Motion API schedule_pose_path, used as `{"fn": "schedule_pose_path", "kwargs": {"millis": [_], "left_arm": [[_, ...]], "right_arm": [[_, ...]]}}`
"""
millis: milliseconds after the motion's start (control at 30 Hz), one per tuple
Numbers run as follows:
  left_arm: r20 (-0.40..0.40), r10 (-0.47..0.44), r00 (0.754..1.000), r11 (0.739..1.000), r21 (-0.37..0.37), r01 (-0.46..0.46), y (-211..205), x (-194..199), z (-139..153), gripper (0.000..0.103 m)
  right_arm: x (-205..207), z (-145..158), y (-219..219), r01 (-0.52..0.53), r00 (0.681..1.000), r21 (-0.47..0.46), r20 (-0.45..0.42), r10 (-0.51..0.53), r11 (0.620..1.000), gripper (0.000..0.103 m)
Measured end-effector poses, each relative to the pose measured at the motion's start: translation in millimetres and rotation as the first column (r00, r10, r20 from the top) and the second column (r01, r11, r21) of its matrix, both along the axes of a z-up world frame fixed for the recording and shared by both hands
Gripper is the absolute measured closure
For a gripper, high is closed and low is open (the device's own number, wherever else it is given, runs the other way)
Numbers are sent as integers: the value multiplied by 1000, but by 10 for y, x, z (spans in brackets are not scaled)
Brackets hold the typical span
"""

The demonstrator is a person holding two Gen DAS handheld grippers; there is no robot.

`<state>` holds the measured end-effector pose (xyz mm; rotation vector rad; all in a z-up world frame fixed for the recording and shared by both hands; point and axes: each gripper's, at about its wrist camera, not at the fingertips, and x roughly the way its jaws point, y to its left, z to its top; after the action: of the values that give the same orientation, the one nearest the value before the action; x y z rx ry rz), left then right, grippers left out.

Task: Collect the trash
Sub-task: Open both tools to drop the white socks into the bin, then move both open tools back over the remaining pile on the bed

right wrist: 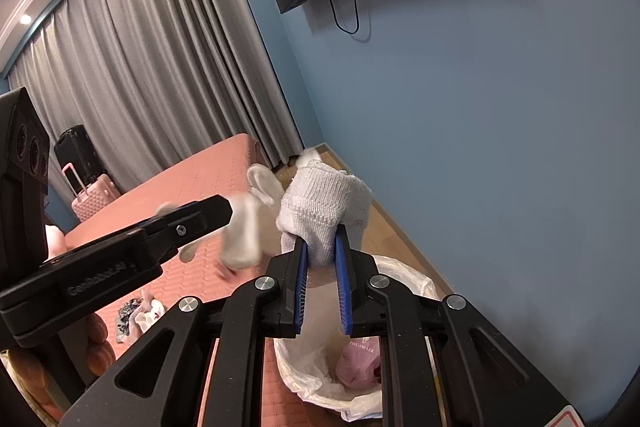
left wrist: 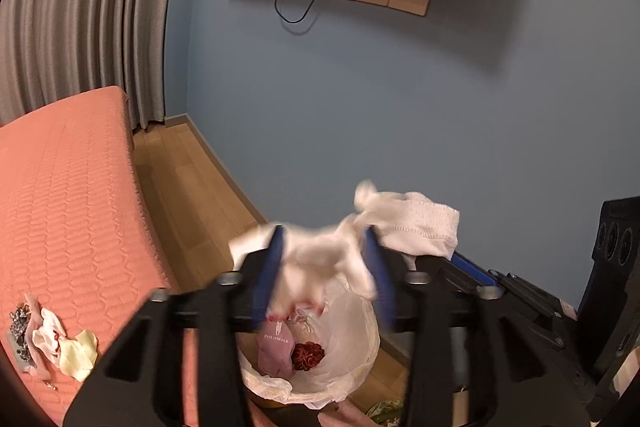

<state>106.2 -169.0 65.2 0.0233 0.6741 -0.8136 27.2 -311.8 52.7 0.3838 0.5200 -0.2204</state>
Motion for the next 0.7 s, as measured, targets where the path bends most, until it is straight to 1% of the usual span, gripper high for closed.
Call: {"fn": "schedule_pose_path", "kwargs": {"millis": [33,67,133,233,300,333,467,700], "left_arm": [[3,12,1000,1000,-2,-12,7,8,-3,40],[6,23,1000,1000,-2,-23,11,19,-10,35],[2,40,999,999,2,-40,29,45,-29,32],[-13,67,998,998,1,-67,78,100,-60,31],[-25,87,996,996,-2,-87,130,122,-80,30],[-29,93,995,996,-4,-93,157,128,-85,30],[-23,116,993,993,-4,-116,252,112,-87,30],[-33,151,988,988,-13,-151,470,68,-98,30]], "right_arm": [[30,-23,-9,-1,1000,5,-4,1,1000,88],[38,-52,-1,2,1000,5,-8,-2,1000,85],[82,-71,16,12,1000,2,-13,-12,1000,84],[100,-88,26,6,1000,5,-19,-6,1000,82],[91,-86,48,4,1000,0,-20,-4,1000,77],[67,-90,74,4,1000,-1,-21,-4,1000,77],[36,-88,149,-3,1000,4,-30,3,1000,72],[1,-50,408,-42,998,0,-37,42,999,69]]}}
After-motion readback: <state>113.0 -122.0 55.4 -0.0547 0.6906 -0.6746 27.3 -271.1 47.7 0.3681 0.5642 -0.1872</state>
